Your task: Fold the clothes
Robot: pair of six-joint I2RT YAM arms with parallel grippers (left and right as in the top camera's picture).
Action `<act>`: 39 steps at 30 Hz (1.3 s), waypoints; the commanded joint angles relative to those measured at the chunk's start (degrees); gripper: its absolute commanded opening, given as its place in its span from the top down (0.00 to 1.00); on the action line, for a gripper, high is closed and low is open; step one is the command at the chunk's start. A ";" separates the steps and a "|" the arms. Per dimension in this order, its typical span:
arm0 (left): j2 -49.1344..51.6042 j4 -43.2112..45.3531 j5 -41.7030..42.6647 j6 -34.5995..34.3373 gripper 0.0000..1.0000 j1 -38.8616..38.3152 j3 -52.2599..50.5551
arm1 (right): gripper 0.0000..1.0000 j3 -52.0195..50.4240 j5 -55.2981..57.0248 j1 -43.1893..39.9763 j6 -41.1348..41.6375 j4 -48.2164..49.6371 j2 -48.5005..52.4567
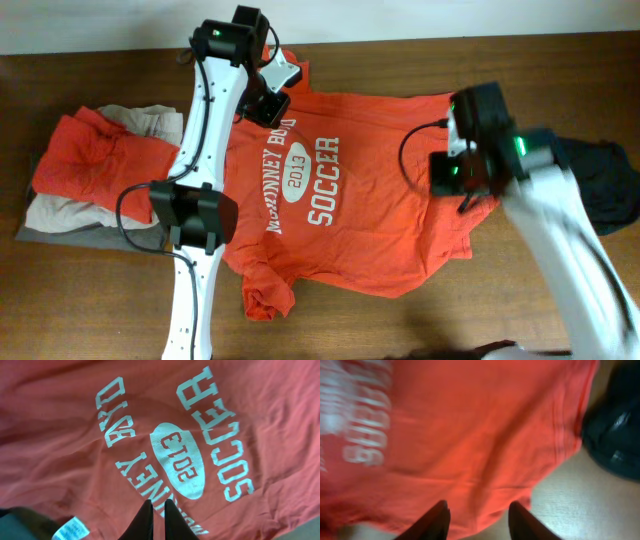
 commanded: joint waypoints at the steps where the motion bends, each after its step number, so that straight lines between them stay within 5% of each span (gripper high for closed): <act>1: -9.11 -0.17 -0.13 0.66 0.89 -0.11 0.11 | 0.50 -4.92 15.69 9.92 9.38 1.68 -16.79; 5: -13.29 -0.15 -0.17 0.00 0.85 -0.35 0.11 | 0.29 -14.88 18.78 11.43 17.35 4.09 -27.52; 10: -16.11 -0.15 -0.17 -1.90 0.85 -0.35 0.09 | 0.26 -28.85 11.08 3.85 23.06 9.27 -29.83; 16: -23.30 -0.15 -2.16 -1.97 0.85 -0.35 0.09 | 0.27 -35.01 -1.92 -11.65 22.88 13.55 -18.95; 22: -32.00 -0.15 -6.84 -1.95 0.75 -0.22 0.09 | 0.43 -35.01 -11.15 -24.09 17.33 13.31 -3.93; 32: -34.80 -0.13 -7.91 -2.23 0.67 3.65 0.09 | 0.50 -35.04 -15.69 -25.62 16.37 21.94 11.58; 39: -34.80 0.46 -7.96 -2.36 0.67 4.76 0.11 | 0.88 -35.08 -13.09 -25.59 16.41 21.62 13.09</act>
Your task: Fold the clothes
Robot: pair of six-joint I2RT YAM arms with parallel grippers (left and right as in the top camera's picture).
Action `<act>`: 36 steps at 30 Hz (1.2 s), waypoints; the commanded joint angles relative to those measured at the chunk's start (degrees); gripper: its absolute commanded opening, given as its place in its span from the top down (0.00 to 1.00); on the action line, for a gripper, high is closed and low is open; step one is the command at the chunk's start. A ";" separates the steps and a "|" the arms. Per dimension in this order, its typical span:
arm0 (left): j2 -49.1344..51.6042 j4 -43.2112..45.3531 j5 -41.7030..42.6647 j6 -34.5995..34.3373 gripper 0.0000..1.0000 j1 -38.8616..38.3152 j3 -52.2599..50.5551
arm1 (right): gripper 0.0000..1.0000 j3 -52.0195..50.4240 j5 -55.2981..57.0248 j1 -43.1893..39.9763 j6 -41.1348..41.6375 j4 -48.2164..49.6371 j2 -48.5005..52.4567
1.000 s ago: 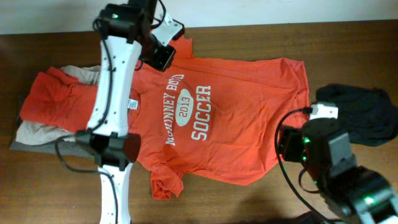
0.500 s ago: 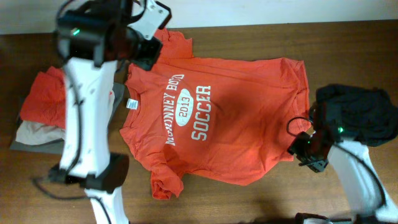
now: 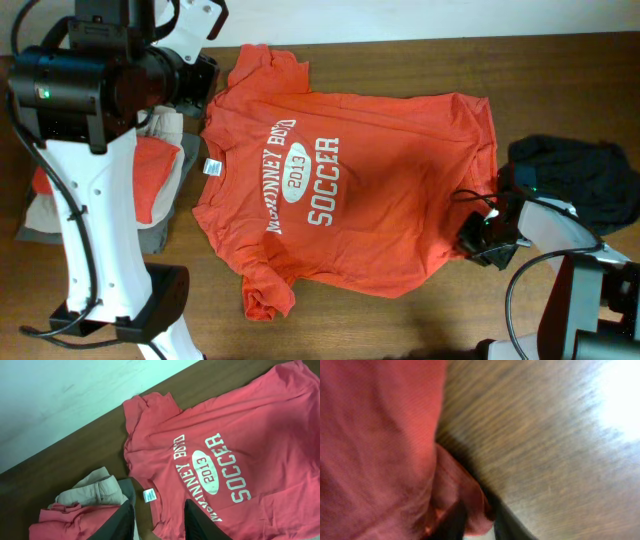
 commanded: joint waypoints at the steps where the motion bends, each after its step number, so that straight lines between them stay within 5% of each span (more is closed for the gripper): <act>1: 0.07 0.52 -0.46 -0.59 0.66 1.29 -0.09 | 0.96 -0.37 5.29 -0.17 0.87 -1.09 1.18; 12: 0.09 1.64 -0.20 -1.29 0.64 2.80 -0.09 | 0.96 10.58 25.51 -0.17 2.45 -23.58 -16.87; 22: -1.55 0.68 -0.24 -2.56 0.63 2.80 -0.09 | 0.96 12.39 33.29 -0.66 6.21 -29.16 -22.75; 23: -2.29 0.63 -0.24 -2.56 0.62 2.80 -0.09 | 0.93 12.39 33.29 -0.66 6.51 -29.62 -22.23; 25: -4.00 0.72 -0.28 -2.56 0.58 2.80 -0.09 | 0.56 12.39 33.16 -0.66 6.54 -30.23 -21.57; 26: -4.85 0.87 -0.33 -2.56 0.57 2.80 -0.09 | 0.47 12.39 32.94 -0.66 6.54 -30.38 -21.51; 36: -8.26 0.96 -0.57 -4.20 0.50 2.80 -0.98 | 0.27 12.39 23.58 -0.48 1.86 -23.91 -21.51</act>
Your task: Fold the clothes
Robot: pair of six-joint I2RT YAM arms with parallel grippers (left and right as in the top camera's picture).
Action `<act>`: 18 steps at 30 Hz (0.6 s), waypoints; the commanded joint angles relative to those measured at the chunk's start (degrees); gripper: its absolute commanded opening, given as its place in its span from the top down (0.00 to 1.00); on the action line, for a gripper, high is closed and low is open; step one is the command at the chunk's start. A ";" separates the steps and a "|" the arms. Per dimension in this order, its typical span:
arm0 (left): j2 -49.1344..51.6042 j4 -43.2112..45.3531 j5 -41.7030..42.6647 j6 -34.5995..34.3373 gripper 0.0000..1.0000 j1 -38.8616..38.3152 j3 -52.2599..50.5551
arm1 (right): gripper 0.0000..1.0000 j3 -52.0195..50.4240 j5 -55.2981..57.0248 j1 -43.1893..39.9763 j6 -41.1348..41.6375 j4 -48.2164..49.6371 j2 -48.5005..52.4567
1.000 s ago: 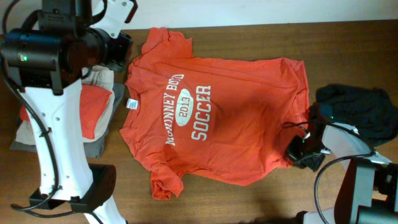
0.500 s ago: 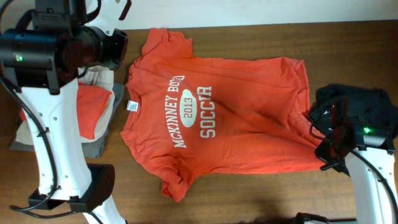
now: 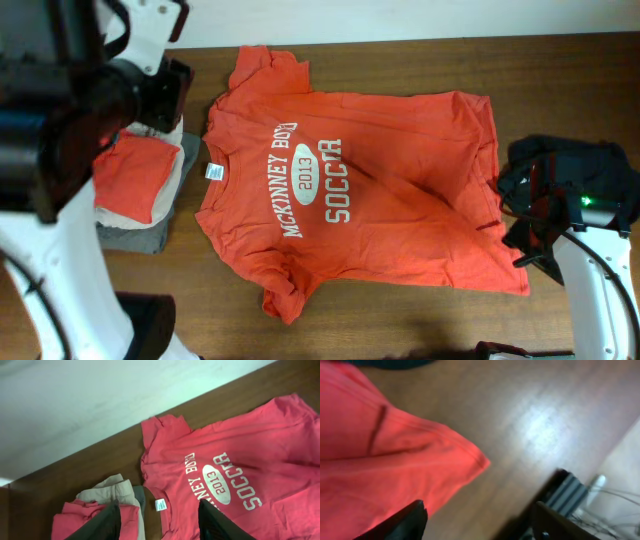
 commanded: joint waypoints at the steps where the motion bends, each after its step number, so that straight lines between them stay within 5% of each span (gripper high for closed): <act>1: 0.15 -0.26 -0.94 -2.60 0.52 0.20 -1.44 | 0.27 -0.31 -6.58 -0.26 -4.66 2.89 0.09; 4: -1.14 -1.33 -6.16 -8.50 0.59 0.20 -3.63 | 0.26 -0.31 -9.18 -0.26 -5.60 4.20 0.09; 10: -15.23 -1.31 -13.75 -16.09 0.58 1.51 -18.23 | 0.25 -0.31 -10.45 -0.26 -5.68 4.22 0.09; 15: -24.20 1.79 -13.07 -20.57 0.53 4.11 -39.69 | 0.25 -0.31 -11.72 -0.26 -8.24 4.87 0.09; 18: -27.32 8.24 -4.26 -20.76 0.54 4.70 -57.88 | 0.25 -0.31 -11.96 -0.26 -8.85 4.90 0.09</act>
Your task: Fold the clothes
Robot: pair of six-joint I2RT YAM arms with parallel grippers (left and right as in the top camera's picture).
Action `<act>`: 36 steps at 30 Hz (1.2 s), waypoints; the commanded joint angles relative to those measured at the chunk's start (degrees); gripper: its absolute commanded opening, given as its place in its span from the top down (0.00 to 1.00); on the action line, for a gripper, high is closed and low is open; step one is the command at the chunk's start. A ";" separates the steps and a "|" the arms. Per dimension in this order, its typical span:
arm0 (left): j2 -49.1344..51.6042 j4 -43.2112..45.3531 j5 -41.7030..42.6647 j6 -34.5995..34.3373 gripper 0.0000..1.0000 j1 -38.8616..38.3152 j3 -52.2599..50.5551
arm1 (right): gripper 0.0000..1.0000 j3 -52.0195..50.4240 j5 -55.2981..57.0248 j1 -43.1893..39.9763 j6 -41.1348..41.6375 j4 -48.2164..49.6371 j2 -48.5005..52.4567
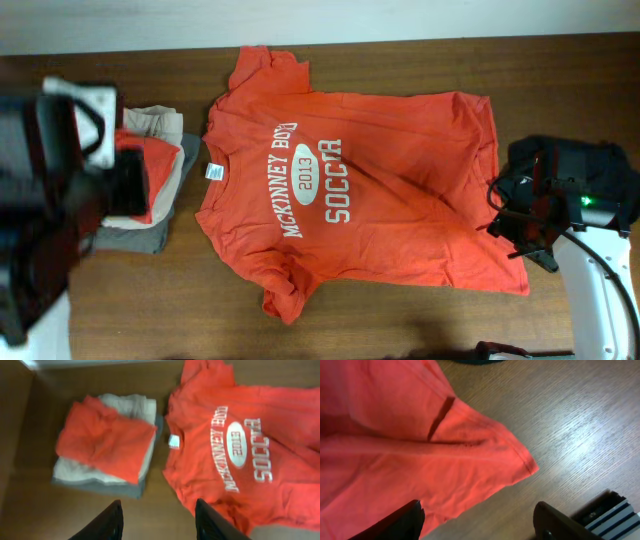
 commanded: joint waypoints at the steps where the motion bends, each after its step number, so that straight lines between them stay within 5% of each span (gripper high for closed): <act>1: -0.13 6.38 10.78 -3.04 0.54 0.57 -20.35 | 0.25 -0.26 -1.27 -0.26 -2.12 0.33 0.07; 8: 2.89 30.34 32.74 -7.96 0.52 0.57 -58.34 | 0.25 -0.26 -3.93 -0.26 -3.50 0.98 0.07; 15: 5.40 35.06 37.33 -14.86 0.50 0.57 -72.70 | 0.25 -0.26 -3.96 -0.26 -3.82 0.74 0.07; 21: 5.42 43.85 39.17 -21.79 0.48 0.57 -80.50 | 0.25 -0.26 -3.96 -0.26 -3.85 0.70 0.07; 30: 6.05 51.82 33.51 -23.10 0.47 0.57 -81.11 | 0.25 -0.26 -3.93 -0.26 -3.85 0.70 0.07; 36: 10.23 52.13 33.70 -23.30 0.75 0.57 -81.11 | 0.25 -0.26 -3.93 -0.26 -3.85 0.70 0.07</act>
